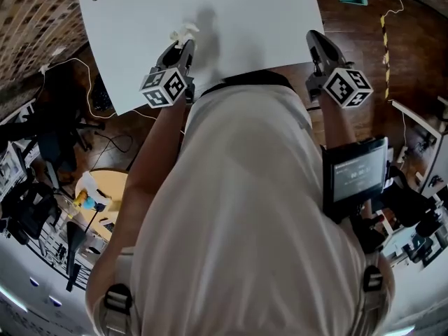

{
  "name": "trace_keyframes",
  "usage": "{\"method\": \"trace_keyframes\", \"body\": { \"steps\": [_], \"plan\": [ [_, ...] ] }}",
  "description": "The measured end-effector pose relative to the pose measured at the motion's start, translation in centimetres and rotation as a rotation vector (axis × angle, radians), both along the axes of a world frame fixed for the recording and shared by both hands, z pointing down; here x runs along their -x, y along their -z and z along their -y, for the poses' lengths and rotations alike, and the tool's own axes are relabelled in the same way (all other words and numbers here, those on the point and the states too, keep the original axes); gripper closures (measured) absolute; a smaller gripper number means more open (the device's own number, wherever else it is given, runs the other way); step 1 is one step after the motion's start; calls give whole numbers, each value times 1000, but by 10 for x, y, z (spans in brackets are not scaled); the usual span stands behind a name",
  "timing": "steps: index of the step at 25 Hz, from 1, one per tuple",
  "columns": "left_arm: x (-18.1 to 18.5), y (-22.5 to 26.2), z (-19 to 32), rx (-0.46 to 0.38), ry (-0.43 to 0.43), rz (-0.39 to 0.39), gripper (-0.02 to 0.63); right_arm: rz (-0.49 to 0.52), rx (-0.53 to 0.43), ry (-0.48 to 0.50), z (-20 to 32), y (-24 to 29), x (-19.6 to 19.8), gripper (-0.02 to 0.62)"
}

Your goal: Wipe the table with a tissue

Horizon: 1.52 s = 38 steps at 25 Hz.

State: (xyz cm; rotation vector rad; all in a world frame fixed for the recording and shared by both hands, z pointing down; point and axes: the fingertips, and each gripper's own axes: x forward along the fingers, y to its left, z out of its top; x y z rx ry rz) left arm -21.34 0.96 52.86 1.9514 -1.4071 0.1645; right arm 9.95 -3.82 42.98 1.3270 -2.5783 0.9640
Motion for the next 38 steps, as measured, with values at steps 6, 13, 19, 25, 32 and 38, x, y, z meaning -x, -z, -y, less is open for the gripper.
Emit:
{"method": "trace_keyframes", "body": {
  "steps": [6,13,19,25,32,38],
  "plan": [
    [-20,3,1,-26,-93,-20,486,-20,-16,-5,-5,6,9,588],
    [-42,-2,6,-24,-176,-19,486,-40,-27,12,-7,5,15,588],
    [-63,-3,8,-22,-253,-4,485,-43,-31,10,-14,1,13,588],
    [-87,1,25,-29,-291,9,486,-51,-34,8,-6,-1,-7,588],
    [-126,9,50,-32,-356,55,485,-33,-23,22,20,-6,-28,588],
    [-191,15,64,-20,-379,90,485,-1,-12,64,40,-4,-73,588]
  ]
}}
